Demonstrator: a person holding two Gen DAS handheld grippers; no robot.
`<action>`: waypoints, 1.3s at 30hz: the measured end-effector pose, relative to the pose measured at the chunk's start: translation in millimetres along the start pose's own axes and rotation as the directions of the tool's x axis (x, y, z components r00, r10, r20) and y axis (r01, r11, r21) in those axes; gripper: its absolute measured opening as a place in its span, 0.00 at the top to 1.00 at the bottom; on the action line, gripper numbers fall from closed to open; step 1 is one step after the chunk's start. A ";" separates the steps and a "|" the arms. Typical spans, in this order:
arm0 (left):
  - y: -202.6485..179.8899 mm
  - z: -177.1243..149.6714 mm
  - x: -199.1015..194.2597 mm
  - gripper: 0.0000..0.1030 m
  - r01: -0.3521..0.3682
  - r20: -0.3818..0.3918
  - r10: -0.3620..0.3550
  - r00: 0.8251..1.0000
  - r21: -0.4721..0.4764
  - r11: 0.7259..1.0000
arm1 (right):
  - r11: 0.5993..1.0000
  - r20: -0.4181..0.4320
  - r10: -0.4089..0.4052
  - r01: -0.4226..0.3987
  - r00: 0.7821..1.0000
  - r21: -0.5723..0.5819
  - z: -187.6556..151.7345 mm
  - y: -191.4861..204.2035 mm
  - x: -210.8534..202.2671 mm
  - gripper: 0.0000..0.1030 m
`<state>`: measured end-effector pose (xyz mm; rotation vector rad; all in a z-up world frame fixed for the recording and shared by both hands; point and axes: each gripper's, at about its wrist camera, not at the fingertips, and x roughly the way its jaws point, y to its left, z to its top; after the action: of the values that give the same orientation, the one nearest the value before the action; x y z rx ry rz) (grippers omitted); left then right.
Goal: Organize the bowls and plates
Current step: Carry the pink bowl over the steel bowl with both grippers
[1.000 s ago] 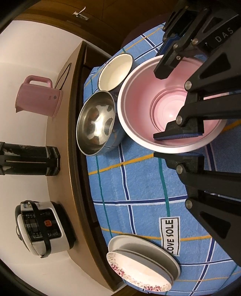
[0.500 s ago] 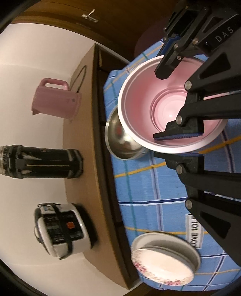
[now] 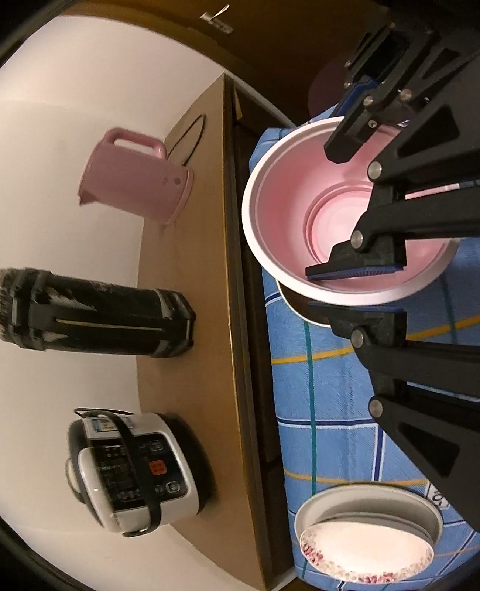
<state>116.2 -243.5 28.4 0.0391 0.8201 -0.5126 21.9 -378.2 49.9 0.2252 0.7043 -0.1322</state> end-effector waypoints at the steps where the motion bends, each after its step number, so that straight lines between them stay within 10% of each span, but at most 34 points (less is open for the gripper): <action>1: 0.2 1.7 4.7 0.87 -0.004 -0.004 0.004 1.000 -0.001 1.000 | 1.000 -0.011 -0.004 0.004 1.000 -0.003 2.0 -1.0 6.2 0.89; 39: 4.5 -5.6 69.4 0.87 -0.068 -0.115 0.063 0.991 -0.035 0.997 | 0.994 -0.149 -0.062 0.047 0.987 -0.101 7.0 -13.7 78.6 0.86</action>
<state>153.8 -267.6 -25.3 0.0593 0.9374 -0.4351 83.0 -396.7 1.5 0.1232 0.8665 -0.1332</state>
